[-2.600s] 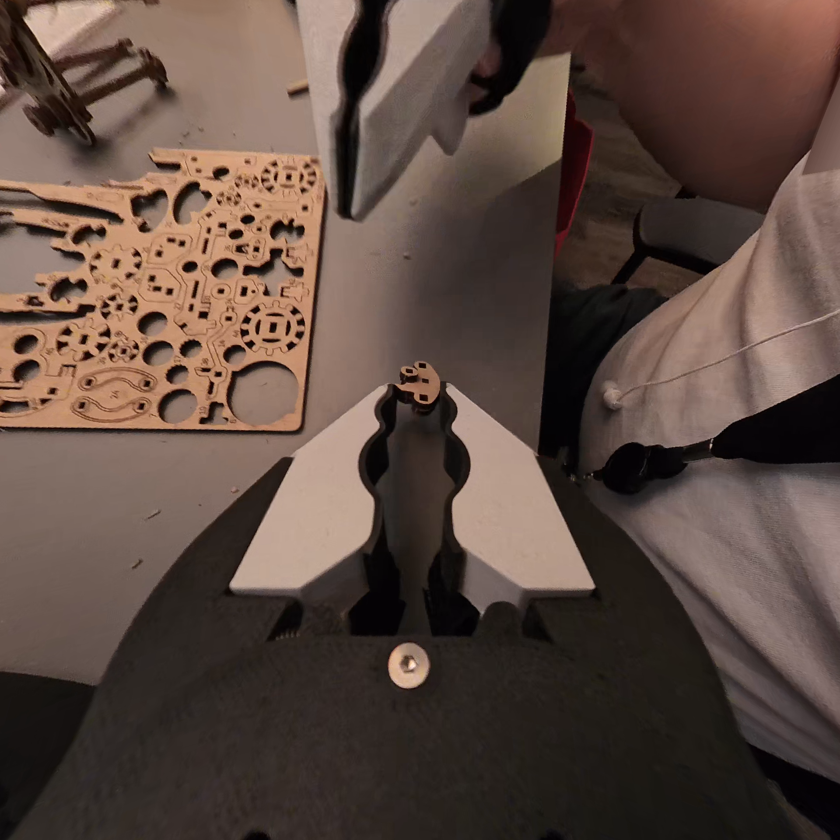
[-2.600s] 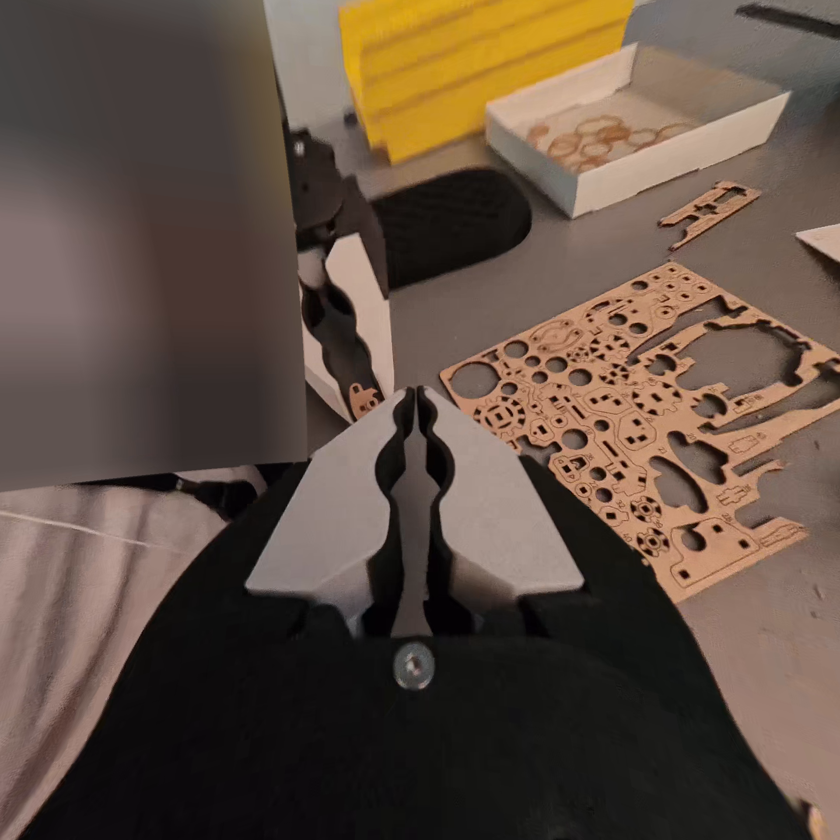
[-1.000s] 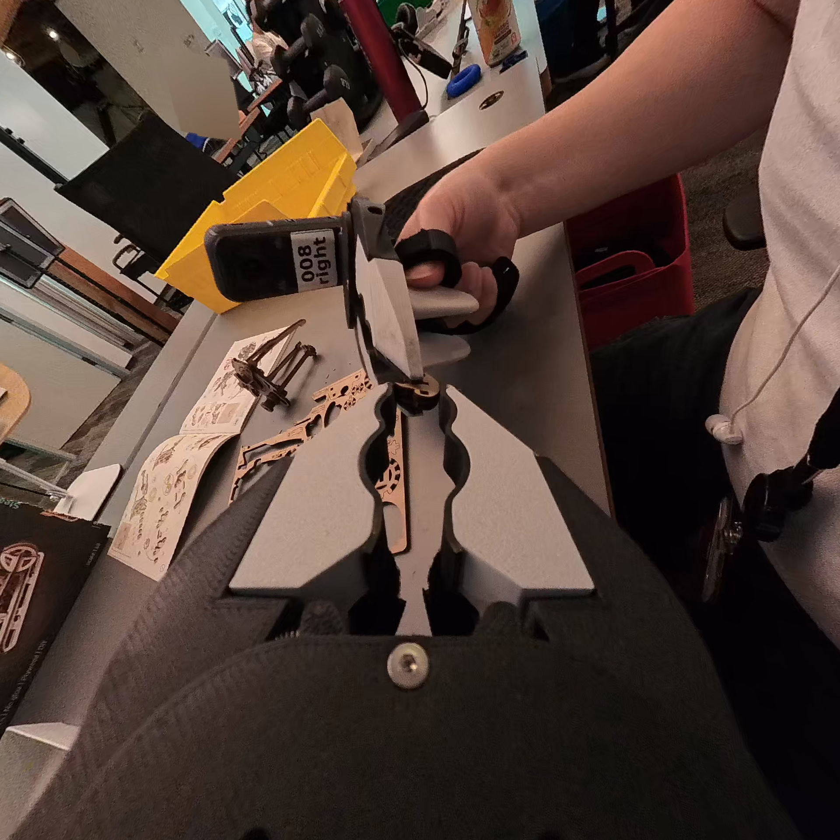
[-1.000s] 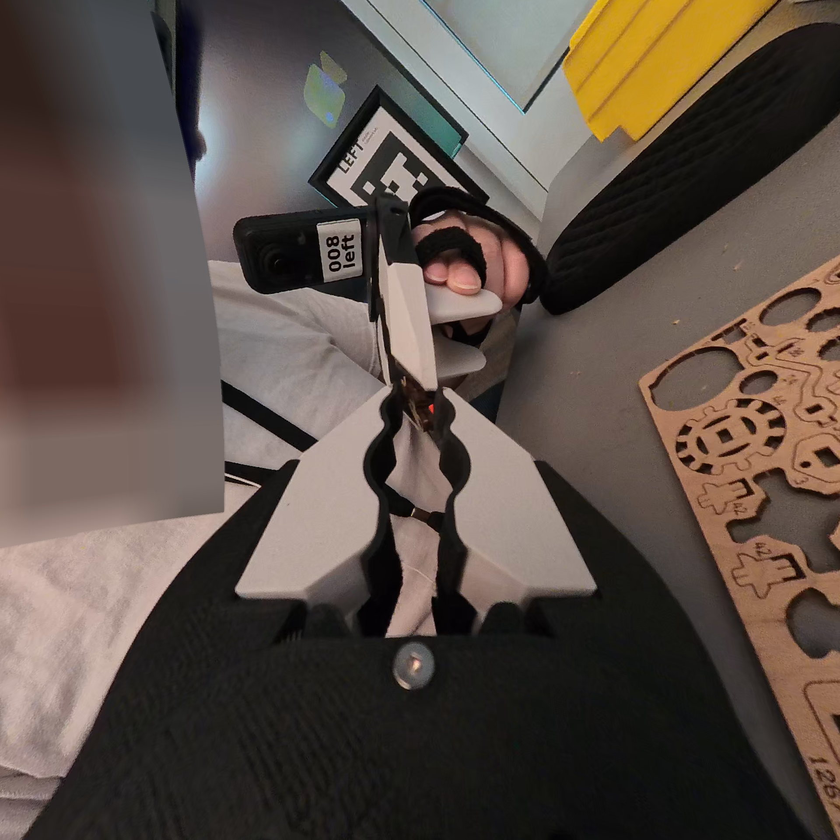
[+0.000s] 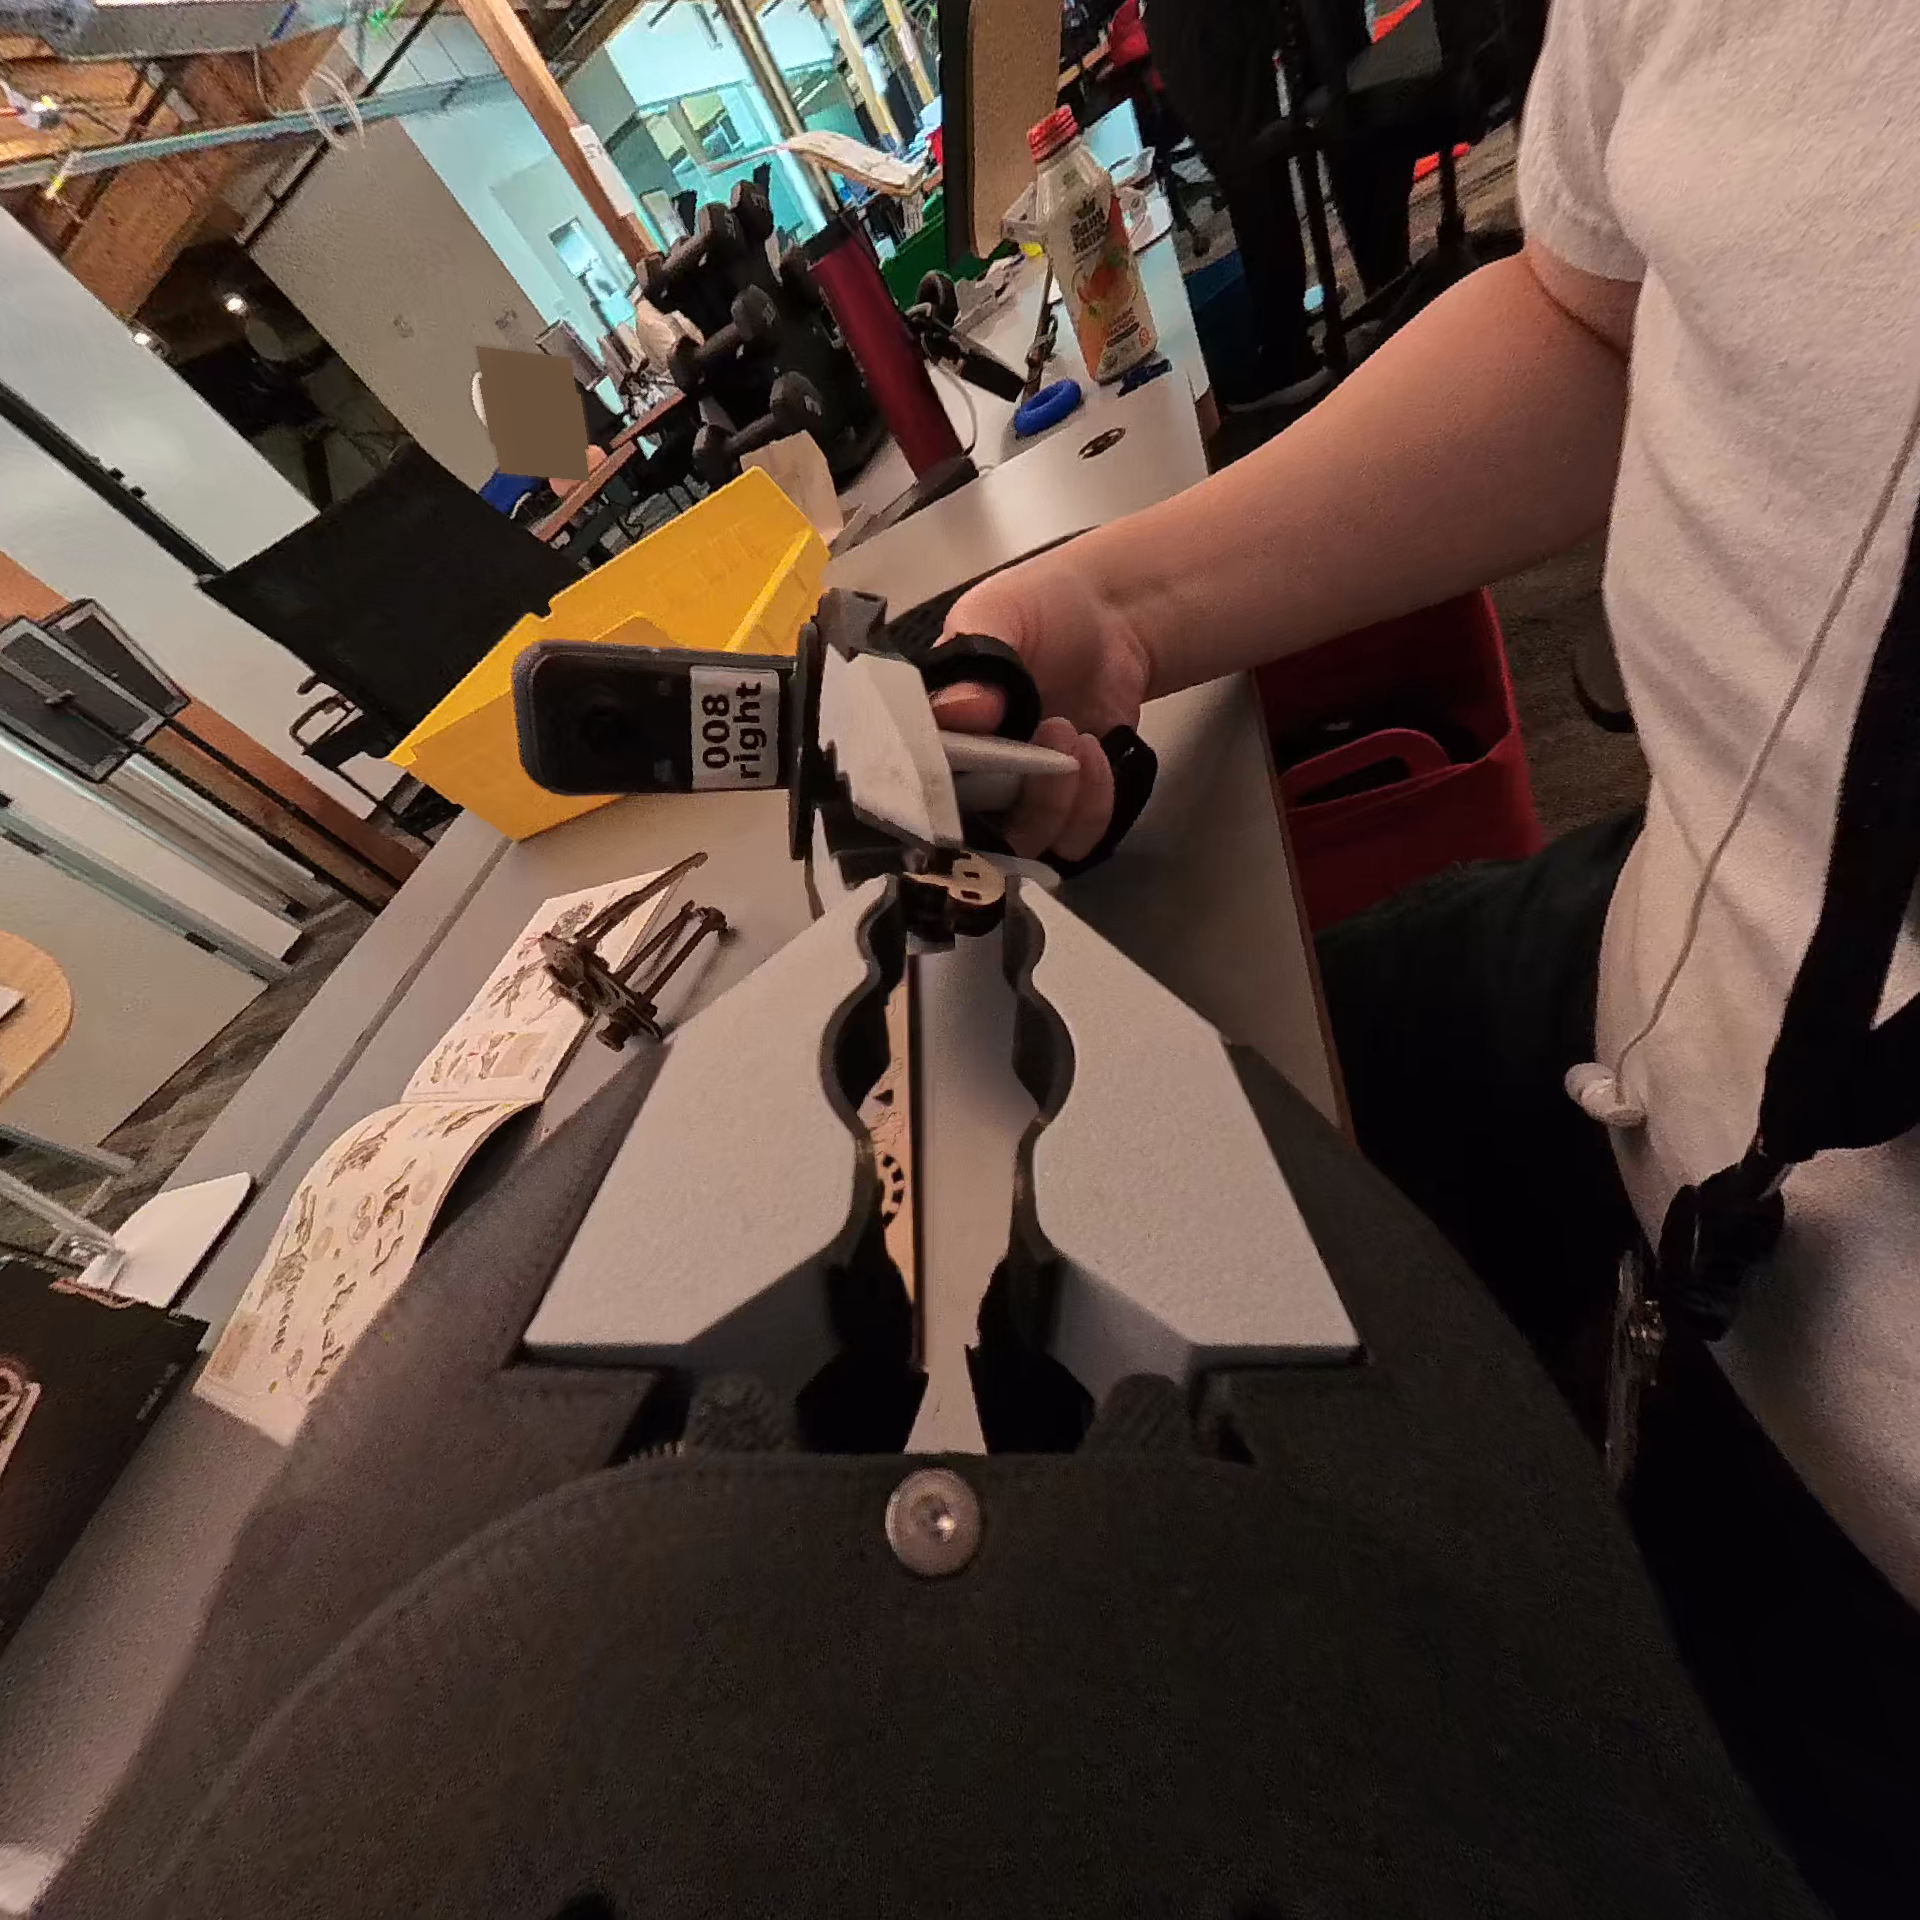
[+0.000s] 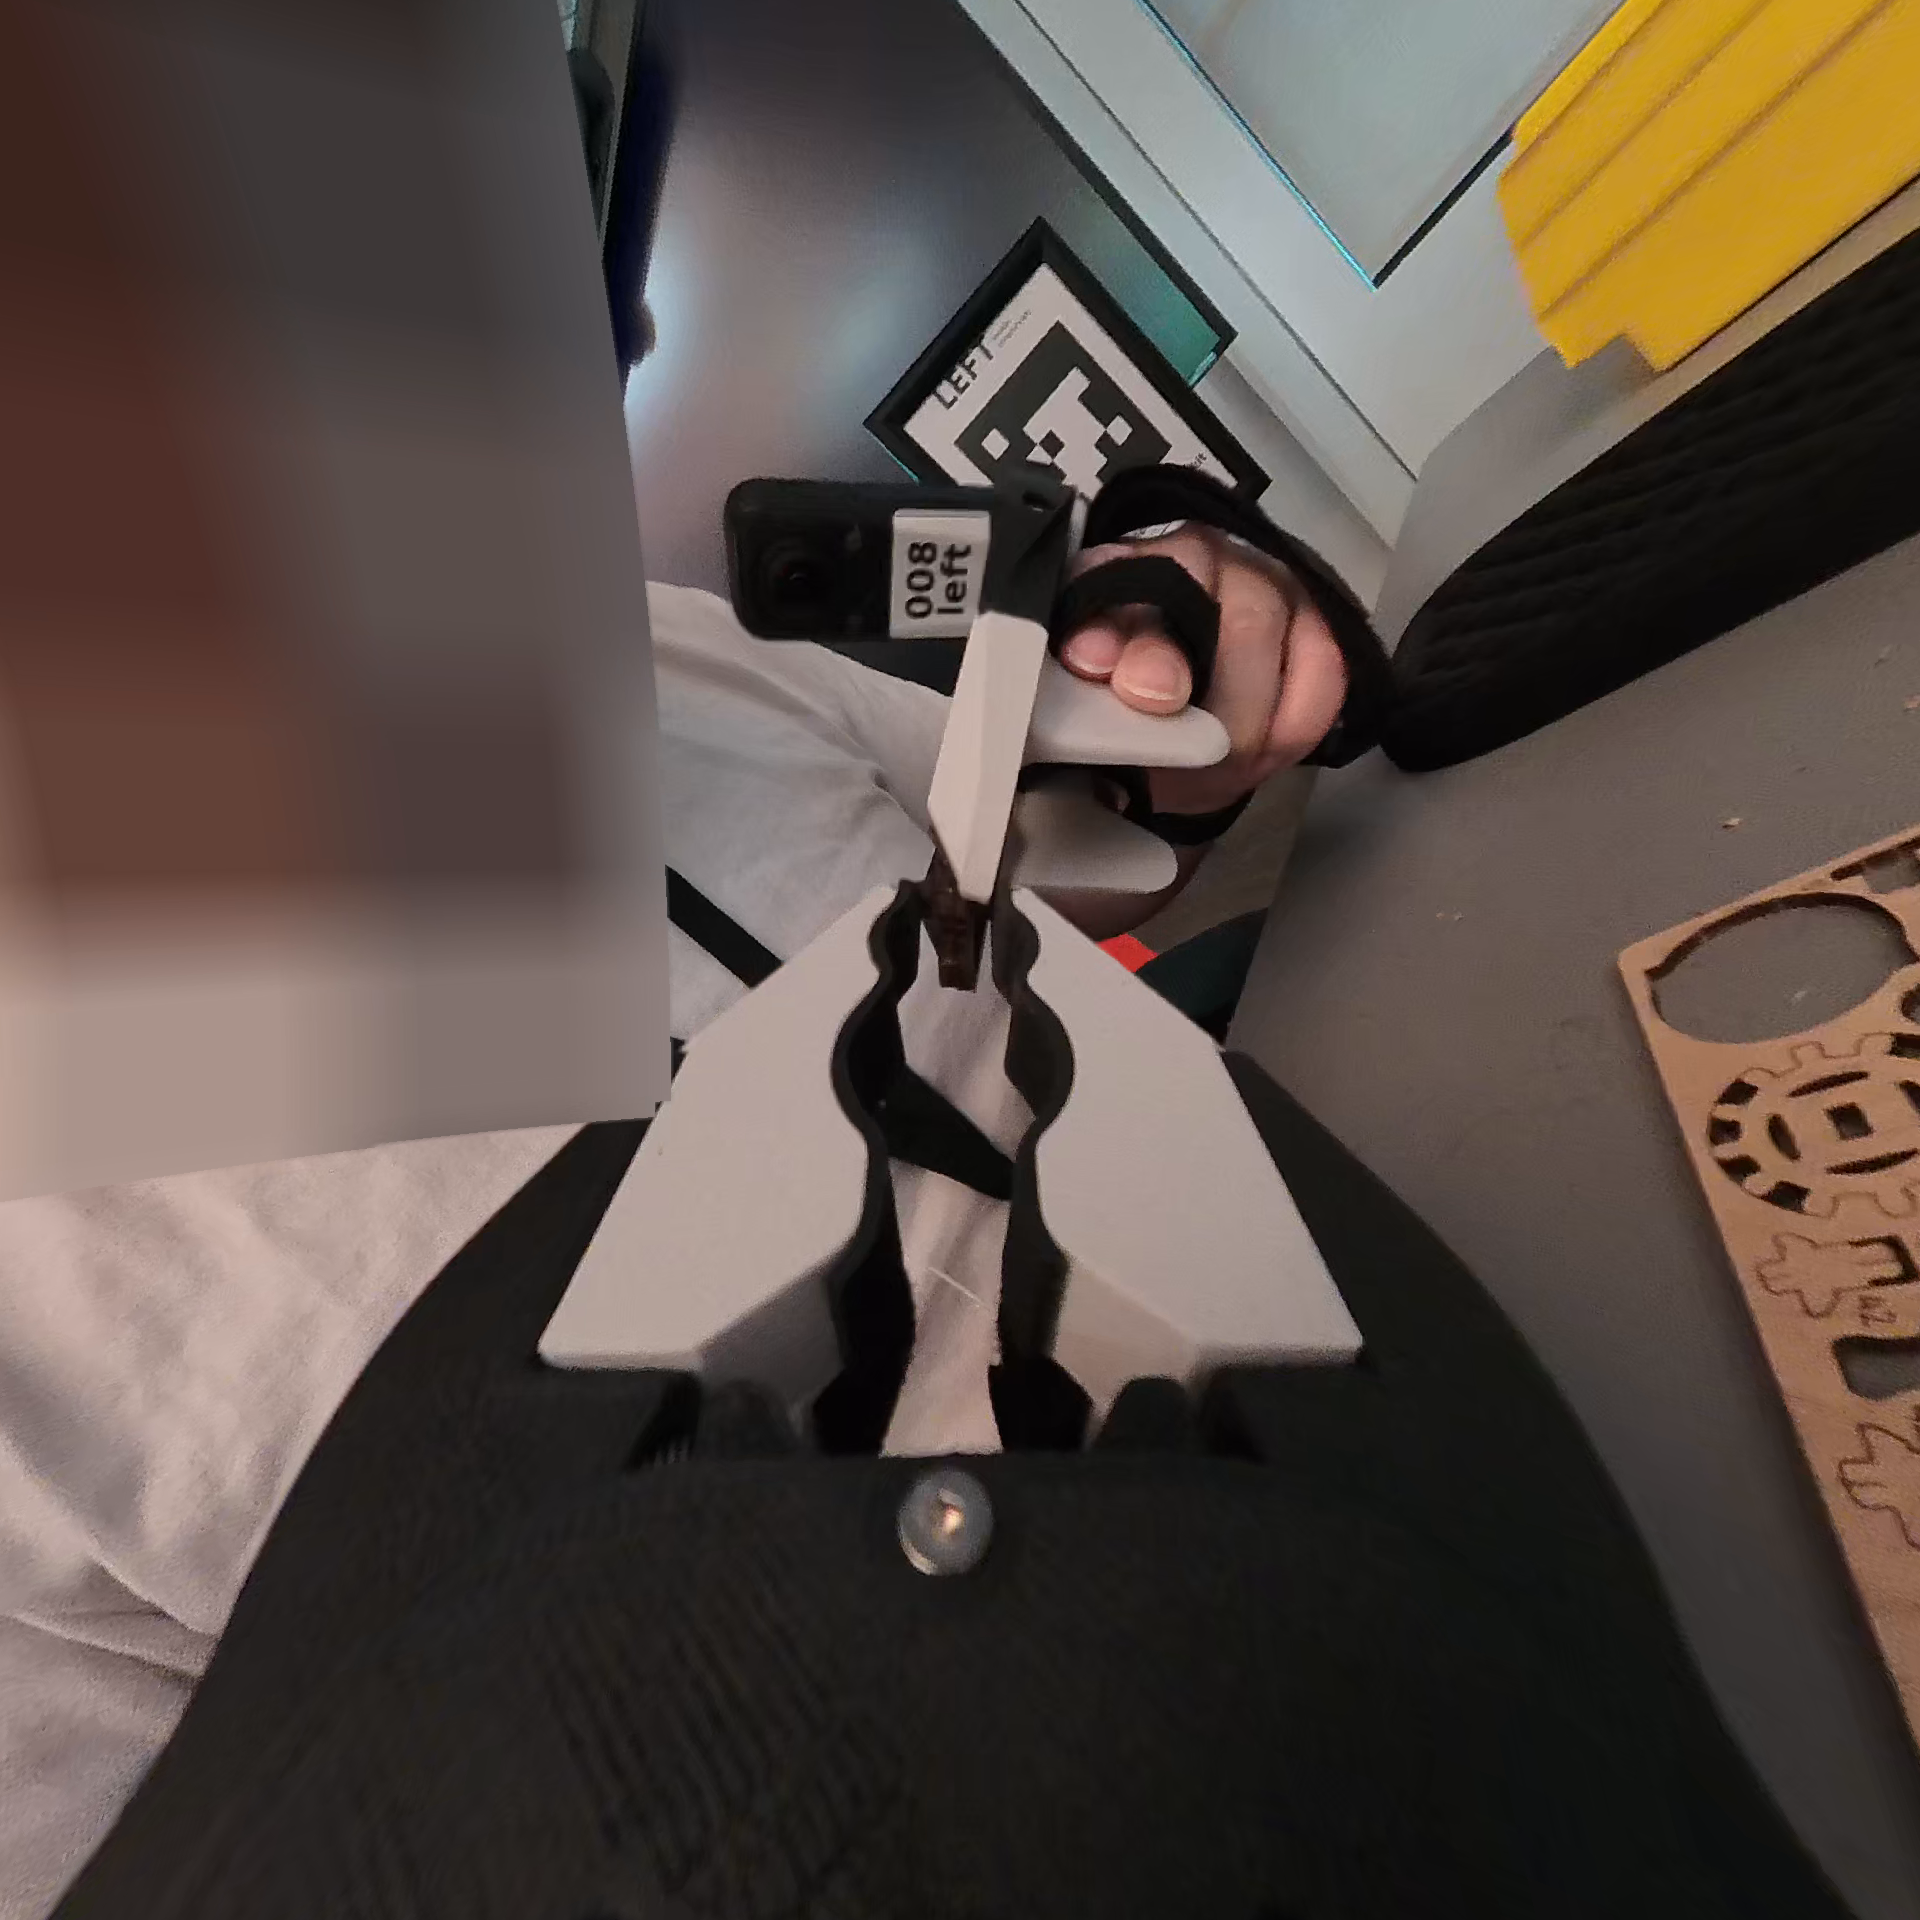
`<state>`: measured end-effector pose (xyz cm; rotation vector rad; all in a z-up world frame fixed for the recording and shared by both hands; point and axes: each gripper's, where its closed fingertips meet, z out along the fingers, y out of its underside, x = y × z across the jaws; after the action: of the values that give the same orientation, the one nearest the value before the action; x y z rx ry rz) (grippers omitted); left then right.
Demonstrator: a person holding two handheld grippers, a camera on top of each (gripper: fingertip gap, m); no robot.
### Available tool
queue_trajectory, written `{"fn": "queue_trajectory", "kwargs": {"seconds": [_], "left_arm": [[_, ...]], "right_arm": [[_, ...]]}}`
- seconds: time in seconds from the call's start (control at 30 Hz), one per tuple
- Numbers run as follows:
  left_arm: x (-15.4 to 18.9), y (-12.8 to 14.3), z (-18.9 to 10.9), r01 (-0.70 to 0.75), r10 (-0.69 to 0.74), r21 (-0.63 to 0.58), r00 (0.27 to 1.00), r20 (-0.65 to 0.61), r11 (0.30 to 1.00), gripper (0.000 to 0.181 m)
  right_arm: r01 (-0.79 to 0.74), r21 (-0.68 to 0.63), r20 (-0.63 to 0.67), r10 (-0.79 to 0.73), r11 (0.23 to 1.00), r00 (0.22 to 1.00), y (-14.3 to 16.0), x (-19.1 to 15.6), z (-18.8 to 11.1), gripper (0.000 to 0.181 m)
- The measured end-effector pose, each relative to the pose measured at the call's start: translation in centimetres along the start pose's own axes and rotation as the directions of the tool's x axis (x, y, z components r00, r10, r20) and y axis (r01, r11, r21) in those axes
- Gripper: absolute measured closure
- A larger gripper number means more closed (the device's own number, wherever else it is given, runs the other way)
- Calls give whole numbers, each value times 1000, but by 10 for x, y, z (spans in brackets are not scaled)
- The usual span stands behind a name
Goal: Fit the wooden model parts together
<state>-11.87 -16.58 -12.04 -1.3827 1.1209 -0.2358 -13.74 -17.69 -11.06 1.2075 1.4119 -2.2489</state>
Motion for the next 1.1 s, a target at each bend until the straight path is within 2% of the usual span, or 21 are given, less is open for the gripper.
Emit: {"fn": "queue_trajectory", "kwargs": {"seconds": [0.37, 0.43, 0.5, 0.57, 0.67, 0.77, 0.8, 0.87, 0.93, 0.97, 1.03, 1.1], "left_arm": [[0, -11, -3, -7, 7, 56, 1000, -2, 998, 164], [-3, -10, -3, 37, -37, 60, 999, 4, 998, 164], [-7, -9, -3, 117, -118, 76, 993, 12, 990, 163], [-18, -12, -9, 231, -237, 137, 971, 26, 963, 148], [-37, -16, -23, 403, -418, 249, 908, 8, 881, 149], [-38, -8, -22, 489, -495, 226, 868, -34, 842, 152], [-35, -4, -19, 490, -493, 203, 869, -38, 848, 153], [-34, 8, -10, 472, -477, 144, 879, -4, 870, 160], [-34, 23, -4, 461, -466, 99, 884, 39, 882, 166], [-33, 25, -3, 485, -489, 100, 872, 26, 869, 163], [-31, 26, -3, 532, -535, 95, 845, 2, 841, 151], [-33, 31, -5, 524, -527, 76, 850, 23, 848, 151]], "right_arm": [[29, 34, 22, -30, 999, 999, -2, -9, 5, 170], [48, 46, 7, -49, 998, 999, -4, -8, 4, 169], [132, 38, -69, -129, 991, 989, -6, -3, 1, 170], [276, -15, -196, -274, 961, 942, -8, 5, -4, 170], [509, -86, -353, -504, 857, 788, -18, 10, -11, 170], [656, -171, -428, -655, 735, 623, -24, 11, -15, 169], [675, -183, -439, -674, 714, 594, -25, 11, -16, 169], [649, -246, -494, -669, 720, 555, -25, 28, -24, 169], [612, -283, -494, -659, 738, 567, -17, 44, -27, 169], [619, -282, -483, -666, 733, 568, -16, 43, -25, 169], [653, -335, -482, -719, 679, 501, -16, 42, -24, 169], [657, -363, -476, -737, 661, 479, -15, 45, -25, 169]]}}
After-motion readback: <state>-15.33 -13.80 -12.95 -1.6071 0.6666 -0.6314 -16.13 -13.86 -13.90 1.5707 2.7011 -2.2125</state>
